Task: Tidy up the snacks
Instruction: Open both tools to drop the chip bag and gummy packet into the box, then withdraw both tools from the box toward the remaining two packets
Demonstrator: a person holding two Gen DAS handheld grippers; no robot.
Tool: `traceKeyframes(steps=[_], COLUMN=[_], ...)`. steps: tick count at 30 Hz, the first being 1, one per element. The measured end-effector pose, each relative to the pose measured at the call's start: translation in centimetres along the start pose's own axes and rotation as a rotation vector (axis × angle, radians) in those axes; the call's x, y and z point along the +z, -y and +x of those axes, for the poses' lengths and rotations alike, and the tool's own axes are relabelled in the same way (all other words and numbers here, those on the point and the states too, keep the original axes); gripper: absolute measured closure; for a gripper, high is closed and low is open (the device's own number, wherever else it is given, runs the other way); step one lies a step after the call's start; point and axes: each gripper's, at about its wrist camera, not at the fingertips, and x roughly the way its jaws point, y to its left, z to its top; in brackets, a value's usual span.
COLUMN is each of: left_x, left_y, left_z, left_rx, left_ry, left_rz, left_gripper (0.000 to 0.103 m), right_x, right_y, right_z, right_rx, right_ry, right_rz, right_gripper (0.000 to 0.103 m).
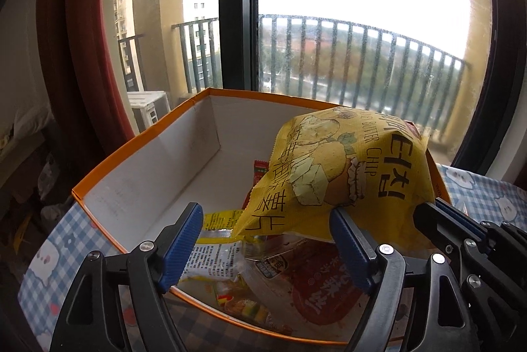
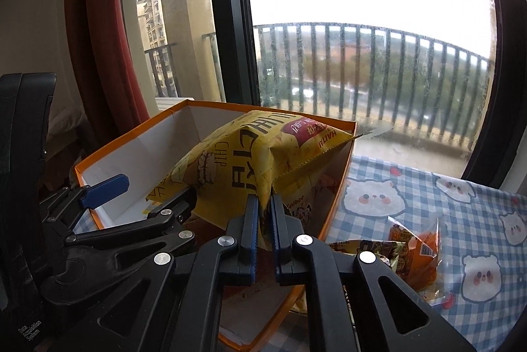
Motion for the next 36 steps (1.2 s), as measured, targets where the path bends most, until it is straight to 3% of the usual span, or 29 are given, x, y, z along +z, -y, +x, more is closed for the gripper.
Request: traceKeyframes(steps=[4, 7, 9, 11, 18, 27, 36], left_x=[-0.3, -0.4, -0.5, -0.6, -1.3, -2.3, -3.2], left_y=[0.1, -0.4, -0.7, -0.9, -0.5, 1.7, 5.3], left_z=[-0.5, -0.8, -1.2, -1.8, -4.4, -7.2, -10.0], left_rx=[0.006, -0.004, 0.001, -0.015, -0.016, -0.060, -0.089], left_ry=[0.005, 0.001, 0.004, 0.003, 0.044, 0.063, 0.090], left_rz=[0.004, -0.015, -0.025, -0.027, -0.023, 0.006, 0.044], left_gripper=[0.019, 0.018, 0.017, 0.014, 0.003, 0.002, 0.002], right_x=[-0.3, -0.5, -0.6, -0.8, -1.4, -2.1, -3.3], right_y=[0.9, 1.1, 1.2, 1.5, 2.3, 4.1, 7.3], right_z=[-0.2, -1.1, -1.9, -2.7, -5.4, -9.2, -12.2], right_rx=[0.018, 0.011, -0.001, -0.008, -0.010, -0.038, -0.076], right_ry=[-0.023, -0.011, 0.009, 0.029, 0.058, 0.095, 0.092], right_rz=[0.035, 0.035, 0.033, 0.045, 0.066, 0.099, 0.145], right_gripper=[0.088, 0.077, 0.055, 0.039, 0.021, 0.014, 0.013])
